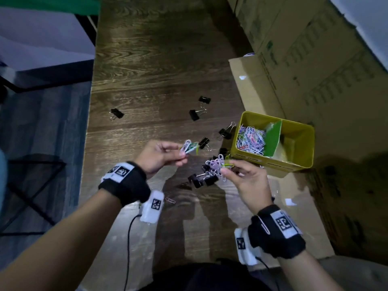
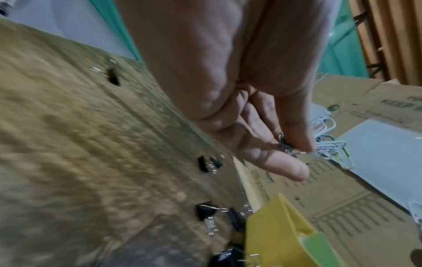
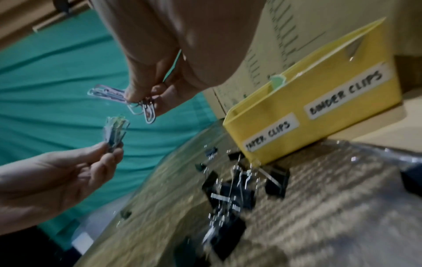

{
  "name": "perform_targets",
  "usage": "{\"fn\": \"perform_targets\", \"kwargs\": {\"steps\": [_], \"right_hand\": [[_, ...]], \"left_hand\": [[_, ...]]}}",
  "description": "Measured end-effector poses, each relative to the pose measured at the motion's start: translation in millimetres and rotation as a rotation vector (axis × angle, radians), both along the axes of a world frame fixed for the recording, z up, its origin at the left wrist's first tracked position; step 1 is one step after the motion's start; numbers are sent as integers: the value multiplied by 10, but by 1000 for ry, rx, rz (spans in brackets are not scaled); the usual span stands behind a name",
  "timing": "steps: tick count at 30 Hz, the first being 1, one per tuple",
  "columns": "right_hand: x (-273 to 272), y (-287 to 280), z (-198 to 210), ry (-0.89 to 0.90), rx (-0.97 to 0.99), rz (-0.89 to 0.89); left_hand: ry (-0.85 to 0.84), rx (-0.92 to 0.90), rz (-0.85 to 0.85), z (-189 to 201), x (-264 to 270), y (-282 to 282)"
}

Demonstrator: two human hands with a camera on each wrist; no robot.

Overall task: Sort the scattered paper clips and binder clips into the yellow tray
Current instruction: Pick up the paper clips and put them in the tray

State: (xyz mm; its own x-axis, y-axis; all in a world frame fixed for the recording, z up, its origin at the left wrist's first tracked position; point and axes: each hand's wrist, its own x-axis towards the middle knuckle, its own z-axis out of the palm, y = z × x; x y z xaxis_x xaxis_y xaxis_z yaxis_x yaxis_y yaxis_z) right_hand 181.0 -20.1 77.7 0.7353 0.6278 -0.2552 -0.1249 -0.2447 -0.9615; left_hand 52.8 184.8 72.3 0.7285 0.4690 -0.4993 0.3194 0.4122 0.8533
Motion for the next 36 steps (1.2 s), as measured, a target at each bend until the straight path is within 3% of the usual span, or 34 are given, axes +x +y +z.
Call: {"fn": "perform_targets", "kwargs": {"steps": [4, 9, 11, 14, 19, 22, 26, 29, 32, 34, 36], "right_hand": [[421, -102, 135, -43, 79, -149], [966, -121, 134, -147, 54, -271], [1176, -104, 67, -217, -16, -287], [1461, -60, -84, -315, -196, -259], [1688, 92, -172, -544, -460, -56], [1673, 251, -174, -651, -562, 106], [1473, 473, -166, -685, -710, 331], [1318, 569, -184, -682, -781, 416], [1228, 607, -248, -650, -687, 415], [1182, 609, -276, -630, -642, 406], [1148, 594, -257, -641, -597, 390]], "left_hand": [[8, 201, -165, 65, 794, -94], [185, 932, -520, 2, 1617, -306], [249, 1086, -646, -52, 1810, -422], [284, 1167, -805, -181, 1936, -554], [261, 1312, -1008, -327, 1813, -506], [226, 1236, -1116, -385, 1641, -401], [204, 1181, -1087, -404, 1462, -263], [143, 1124, -972, -336, 1289, -175], [35, 1080, -710, -288, 1001, -78], [94, 1063, -562, -310, 729, 0], [196, 1066, -529, -381, 396, 84]]}}
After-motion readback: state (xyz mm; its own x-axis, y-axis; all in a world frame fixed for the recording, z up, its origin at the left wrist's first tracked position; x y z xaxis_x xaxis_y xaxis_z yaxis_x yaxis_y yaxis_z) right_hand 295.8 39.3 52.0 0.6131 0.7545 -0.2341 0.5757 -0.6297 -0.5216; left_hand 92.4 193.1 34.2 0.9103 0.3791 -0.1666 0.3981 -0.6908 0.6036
